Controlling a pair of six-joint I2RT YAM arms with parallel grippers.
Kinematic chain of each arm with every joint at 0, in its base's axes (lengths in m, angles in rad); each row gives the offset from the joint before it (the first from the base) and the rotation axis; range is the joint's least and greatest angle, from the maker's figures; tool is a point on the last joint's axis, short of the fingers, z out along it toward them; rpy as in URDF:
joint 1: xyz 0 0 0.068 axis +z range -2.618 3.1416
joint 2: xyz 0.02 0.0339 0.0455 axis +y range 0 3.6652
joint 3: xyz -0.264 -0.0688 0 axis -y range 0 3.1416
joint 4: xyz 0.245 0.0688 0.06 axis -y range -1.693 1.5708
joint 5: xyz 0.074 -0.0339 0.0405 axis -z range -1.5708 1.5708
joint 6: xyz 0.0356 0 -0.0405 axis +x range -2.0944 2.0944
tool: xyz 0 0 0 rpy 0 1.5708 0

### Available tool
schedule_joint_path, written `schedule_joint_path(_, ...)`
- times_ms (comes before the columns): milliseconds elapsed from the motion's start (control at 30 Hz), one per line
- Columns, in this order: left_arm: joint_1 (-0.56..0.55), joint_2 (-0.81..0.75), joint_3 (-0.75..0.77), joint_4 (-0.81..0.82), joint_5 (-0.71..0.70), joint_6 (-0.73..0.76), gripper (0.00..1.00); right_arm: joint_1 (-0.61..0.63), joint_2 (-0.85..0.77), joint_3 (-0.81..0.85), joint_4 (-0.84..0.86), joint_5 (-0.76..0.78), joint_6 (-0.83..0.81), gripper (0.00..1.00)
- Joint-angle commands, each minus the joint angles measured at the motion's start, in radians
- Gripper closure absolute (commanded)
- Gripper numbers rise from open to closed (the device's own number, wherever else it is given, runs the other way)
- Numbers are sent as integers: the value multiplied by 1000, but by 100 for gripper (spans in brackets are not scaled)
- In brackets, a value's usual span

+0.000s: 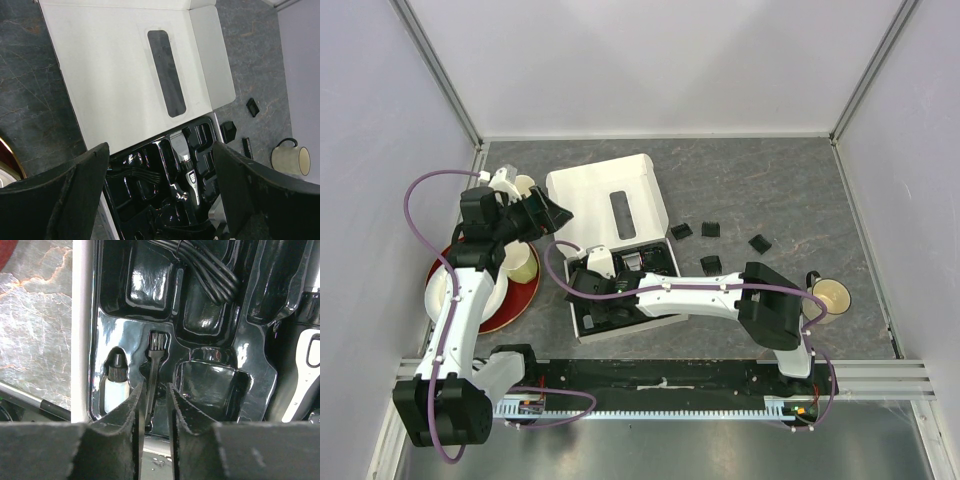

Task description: Sort the hair-cutting tools

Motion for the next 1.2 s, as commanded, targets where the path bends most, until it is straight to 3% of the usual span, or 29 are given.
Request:
schedule_joint_path(0,1,-18,9,22,20,11,10,12,-38,32,-39,47,-27,67)
schedule_joint_path(167,1,-19,9,20,17,13,10,14,-44,30,-11,50,-41,69)
schedule_joint_path(300,2,-19,11,20,17,13,10,14,-37,27,10,47,-48,83)
schedule_joint_path(500,2,-18,9,20,14,13,10,14,-29,27,41,30,-68,94)
schedule_joint_path(1167,2,-21,11,20,13,14,10,12,55,37,30,-11,-81,100)
